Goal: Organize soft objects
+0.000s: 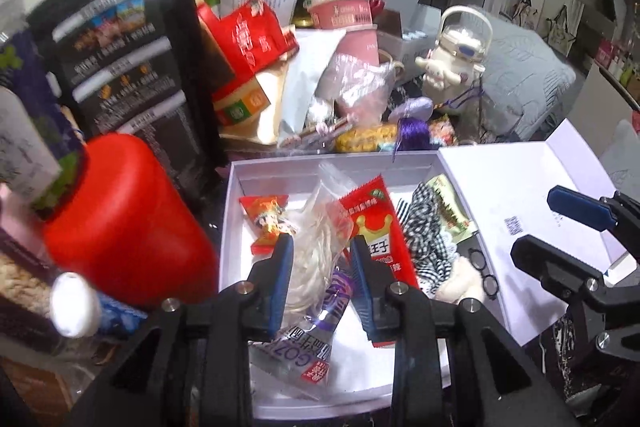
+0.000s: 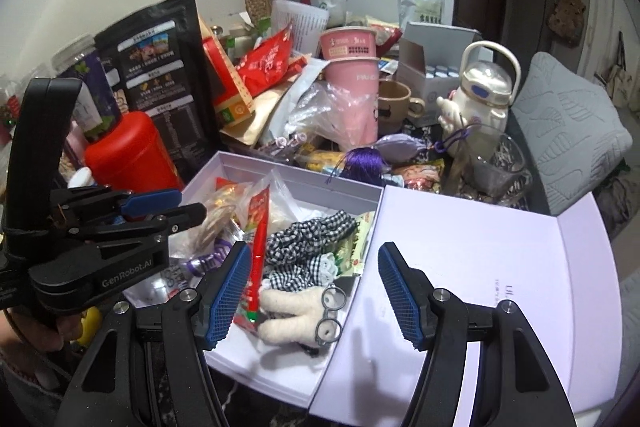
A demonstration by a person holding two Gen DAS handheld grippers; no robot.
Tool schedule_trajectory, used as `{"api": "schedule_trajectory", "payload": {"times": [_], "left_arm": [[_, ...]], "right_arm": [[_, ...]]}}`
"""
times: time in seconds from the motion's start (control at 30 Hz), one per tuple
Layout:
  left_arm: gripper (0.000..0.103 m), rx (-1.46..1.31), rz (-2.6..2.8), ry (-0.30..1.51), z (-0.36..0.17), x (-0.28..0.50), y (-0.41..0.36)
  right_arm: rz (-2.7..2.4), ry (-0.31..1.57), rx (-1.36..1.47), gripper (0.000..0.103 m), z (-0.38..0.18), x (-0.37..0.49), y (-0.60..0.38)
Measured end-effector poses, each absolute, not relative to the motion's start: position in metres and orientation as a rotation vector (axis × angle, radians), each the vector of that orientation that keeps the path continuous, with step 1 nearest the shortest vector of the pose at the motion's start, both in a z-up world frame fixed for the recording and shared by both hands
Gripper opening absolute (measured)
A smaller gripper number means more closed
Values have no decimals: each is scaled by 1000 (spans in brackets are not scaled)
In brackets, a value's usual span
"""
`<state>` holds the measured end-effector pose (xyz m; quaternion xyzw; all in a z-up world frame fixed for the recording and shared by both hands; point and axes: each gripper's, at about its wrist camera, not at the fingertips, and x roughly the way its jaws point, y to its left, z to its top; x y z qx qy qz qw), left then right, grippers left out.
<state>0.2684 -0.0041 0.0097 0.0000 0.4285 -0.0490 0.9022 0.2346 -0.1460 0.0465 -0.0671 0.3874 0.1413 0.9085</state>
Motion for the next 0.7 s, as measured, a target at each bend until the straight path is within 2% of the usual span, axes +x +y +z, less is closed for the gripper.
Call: {"api": "schedule_trajectory", "payload": {"times": [0.07, 0.1, 0.13, 0.5, 0.7], "left_arm": [[55, 0, -101, 868, 19, 263, -3], [83, -5, -106, 855, 24, 260, -3], [99, -11, -112, 833, 29, 256, -2], [100, 8, -85, 689, 83, 213, -1], [100, 17, -97, 629, 109, 180, -2]], "right_arm": [[292, 787, -139, 67, 52, 230, -146], [291, 779, -140, 68, 55, 226, -146], [290, 771, -140, 68, 58, 224, -145], [281, 685, -122, 69, 94, 184, -152], [276, 609, -115, 76, 118, 155, -154]]}}
